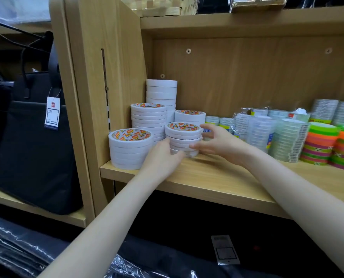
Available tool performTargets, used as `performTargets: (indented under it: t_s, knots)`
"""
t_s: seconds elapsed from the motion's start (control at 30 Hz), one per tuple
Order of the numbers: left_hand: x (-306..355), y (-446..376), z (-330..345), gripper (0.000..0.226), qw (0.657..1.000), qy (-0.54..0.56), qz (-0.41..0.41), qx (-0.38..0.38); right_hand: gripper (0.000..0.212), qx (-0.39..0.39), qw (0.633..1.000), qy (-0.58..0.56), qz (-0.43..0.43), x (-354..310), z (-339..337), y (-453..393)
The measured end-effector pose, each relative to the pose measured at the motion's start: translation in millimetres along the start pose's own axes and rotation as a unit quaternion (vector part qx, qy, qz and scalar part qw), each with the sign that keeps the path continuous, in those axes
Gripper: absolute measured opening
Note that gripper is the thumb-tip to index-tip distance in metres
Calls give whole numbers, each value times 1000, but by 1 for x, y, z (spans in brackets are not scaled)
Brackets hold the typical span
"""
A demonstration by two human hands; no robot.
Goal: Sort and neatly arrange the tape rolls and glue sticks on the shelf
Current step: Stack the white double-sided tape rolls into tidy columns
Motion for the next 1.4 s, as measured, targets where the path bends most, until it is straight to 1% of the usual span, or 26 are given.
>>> performTargets:
  t_s: [0.03,0.07,0.13,0.17,0.2,0.27,0.3,0.37,0.43,0.5,0.57,0.6,0.67,0.7,0.73,0.77,0.8,0.83,0.9,0.97,1.03,1.07,1.17,1.27,1.33,1.4]
  knots:
    - [-2,0,0,22,1000,0,-7,1,97,10,999,53,-4,2,1,-1]
    - [-3,-1,0,20,1000,0,-12,-1,96,22,996,88,-8,3,1,-3]
    - [-5,-2,1,16,1000,3,-17,-4,78,47,992,115,-19,1,1,-5]
    - [-5,-2,2,21,1000,3,-18,-9,70,58,990,127,-25,0,0,-6]
    - [-4,-2,3,32,1000,3,-20,-15,65,61,989,133,-29,-2,0,-6]
    - [-6,-4,4,54,999,0,-22,-25,63,56,991,120,-31,-1,0,-7]
    - [-7,-4,4,56,999,-8,-22,-29,63,51,992,106,-34,-1,1,-7]
    - [-4,-2,4,44,999,-36,-21,-31,59,31,996,64,-44,-3,3,-5]
    - [-2,-1,3,32,998,-56,-11,-17,49,11,998,0,-56,-10,6,-1]
    - [0,-1,2,25,998,-59,-5,-2,43,26,997,-21,-63,-15,5,0]
    - [3,0,2,21,999,-46,2,-7,46,35,998,1,-61,-16,4,-1]
    - [5,2,2,23,999,-41,4,-14,49,26,998,17,-54,-16,4,-2]
    - [15,5,-5,38,999,-26,29,-15,62,18,998,58,-34,-17,0,-5]
    - [22,7,-12,45,999,-17,45,-4,72,39,996,79,-29,-21,-8,-7]
    - [29,8,-23,49,998,-6,62,14,76,82,992,94,-31,-30,-20,-8]
    - [36,9,-36,46,996,4,80,36,74,130,985,101,-45,-43,-33,-9]
    - [43,11,-51,40,993,9,99,63,66,164,979,103,-71,-59,-42,-11]
    - [47,12,-65,36,989,7,115,91,57,171,974,105,-101,-76,-43,-14]
    - [52,11,-89,30,980,-22,137,141,42,115,968,135,-178,-114,-22,-21]
    - [52,9,-103,29,971,-100,143,163,37,43,945,227,-232,-139,10,-30]
    - [44,5,-109,30,967,-162,123,155,35,9,913,324,-246,-150,31,-38]
    - [39,3,-110,31,968,-170,111,147,34,3,905,349,-244,-152,34,-43]
    - [29,2,-112,30,974,-160,95,132,27,18,901,352,-251,-157,27,-44]
    - [28,-2,-111,30,974,-158,102,126,8,63,926,267,-261,-162,-9,-30]
    - [30,-7,-107,31,974,-167,99,117,6,98,916,297,-252,-155,-37,-22]
    - [30,-15,-102,34,976,-176,80,100,13,97,901,357,-227,-139,-55,-10]
Point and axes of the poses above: each hand's wrist, its own y-axis away from the middle knuckle, its own z-axis out of the palm, x = y × z, the point moved 9 cm from there along -y, towards the middle knuckle, and after that the axes turned 13 degrees about y, right-handed, at the moved point
